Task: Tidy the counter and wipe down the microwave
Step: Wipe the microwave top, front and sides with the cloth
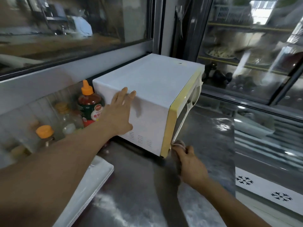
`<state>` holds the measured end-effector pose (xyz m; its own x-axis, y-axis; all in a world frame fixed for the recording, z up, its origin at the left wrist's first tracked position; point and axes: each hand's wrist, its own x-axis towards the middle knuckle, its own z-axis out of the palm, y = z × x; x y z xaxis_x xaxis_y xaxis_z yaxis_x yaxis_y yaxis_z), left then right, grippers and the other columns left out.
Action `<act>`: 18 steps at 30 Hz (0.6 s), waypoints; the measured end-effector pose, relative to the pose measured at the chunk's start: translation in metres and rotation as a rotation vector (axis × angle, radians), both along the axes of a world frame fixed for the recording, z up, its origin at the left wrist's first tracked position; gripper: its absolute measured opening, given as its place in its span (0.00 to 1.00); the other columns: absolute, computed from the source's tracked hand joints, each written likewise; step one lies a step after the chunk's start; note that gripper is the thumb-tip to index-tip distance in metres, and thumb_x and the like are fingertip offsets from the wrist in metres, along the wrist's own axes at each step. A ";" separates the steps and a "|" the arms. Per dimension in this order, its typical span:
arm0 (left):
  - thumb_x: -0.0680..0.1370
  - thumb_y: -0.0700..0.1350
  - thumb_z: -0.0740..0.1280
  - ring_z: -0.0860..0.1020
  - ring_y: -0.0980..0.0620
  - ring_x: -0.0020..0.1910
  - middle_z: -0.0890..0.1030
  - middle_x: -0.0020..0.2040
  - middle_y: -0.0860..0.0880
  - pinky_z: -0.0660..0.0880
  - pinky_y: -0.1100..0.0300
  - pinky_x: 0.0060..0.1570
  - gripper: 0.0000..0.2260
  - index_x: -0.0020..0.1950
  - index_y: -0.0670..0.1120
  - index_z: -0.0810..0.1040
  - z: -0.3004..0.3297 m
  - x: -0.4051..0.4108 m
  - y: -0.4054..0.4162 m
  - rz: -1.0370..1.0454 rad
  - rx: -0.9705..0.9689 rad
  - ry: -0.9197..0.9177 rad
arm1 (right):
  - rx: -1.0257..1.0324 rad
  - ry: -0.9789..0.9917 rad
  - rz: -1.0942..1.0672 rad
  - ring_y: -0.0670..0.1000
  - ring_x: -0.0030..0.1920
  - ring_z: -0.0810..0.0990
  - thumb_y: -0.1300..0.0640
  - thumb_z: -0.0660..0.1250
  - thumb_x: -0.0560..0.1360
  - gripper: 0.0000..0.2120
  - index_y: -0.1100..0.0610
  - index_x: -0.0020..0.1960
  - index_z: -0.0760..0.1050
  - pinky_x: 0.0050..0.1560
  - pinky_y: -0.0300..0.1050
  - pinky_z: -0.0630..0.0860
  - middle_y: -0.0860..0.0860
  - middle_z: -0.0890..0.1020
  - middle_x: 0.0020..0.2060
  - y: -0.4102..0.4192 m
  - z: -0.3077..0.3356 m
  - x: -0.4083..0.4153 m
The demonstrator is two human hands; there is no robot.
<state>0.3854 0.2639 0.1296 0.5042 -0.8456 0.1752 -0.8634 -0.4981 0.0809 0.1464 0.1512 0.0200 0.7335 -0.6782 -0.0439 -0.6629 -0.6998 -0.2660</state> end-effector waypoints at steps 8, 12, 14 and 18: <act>0.70 0.52 0.72 0.55 0.41 0.74 0.41 0.77 0.47 0.65 0.47 0.66 0.46 0.76 0.51 0.42 0.002 -0.064 0.039 0.130 0.107 0.064 | 0.121 -0.127 0.036 0.57 0.42 0.76 0.63 0.61 0.74 0.31 0.47 0.72 0.52 0.38 0.52 0.80 0.58 0.67 0.59 -0.013 0.040 -0.016; 0.72 0.52 0.71 0.49 0.43 0.76 0.39 0.77 0.47 0.59 0.45 0.70 0.45 0.76 0.51 0.42 0.010 -0.093 0.056 0.151 0.201 0.167 | 0.187 -0.191 0.087 0.58 0.50 0.76 0.66 0.60 0.73 0.29 0.49 0.70 0.58 0.49 0.55 0.78 0.58 0.67 0.61 -0.002 0.055 -0.027; 0.72 0.53 0.70 0.47 0.44 0.76 0.41 0.77 0.47 0.57 0.45 0.71 0.44 0.76 0.51 0.42 0.019 -0.107 0.063 0.143 0.202 0.201 | 0.208 -0.216 0.089 0.58 0.49 0.76 0.66 0.60 0.73 0.29 0.49 0.70 0.59 0.48 0.56 0.79 0.57 0.68 0.59 0.005 0.065 -0.038; 0.72 0.53 0.70 0.49 0.44 0.76 0.45 0.77 0.45 0.57 0.44 0.72 0.43 0.77 0.49 0.43 0.039 -0.143 0.080 0.118 0.173 0.228 | 0.193 -0.251 0.087 0.56 0.47 0.76 0.66 0.62 0.73 0.28 0.49 0.69 0.60 0.40 0.55 0.81 0.56 0.67 0.58 0.021 0.086 -0.071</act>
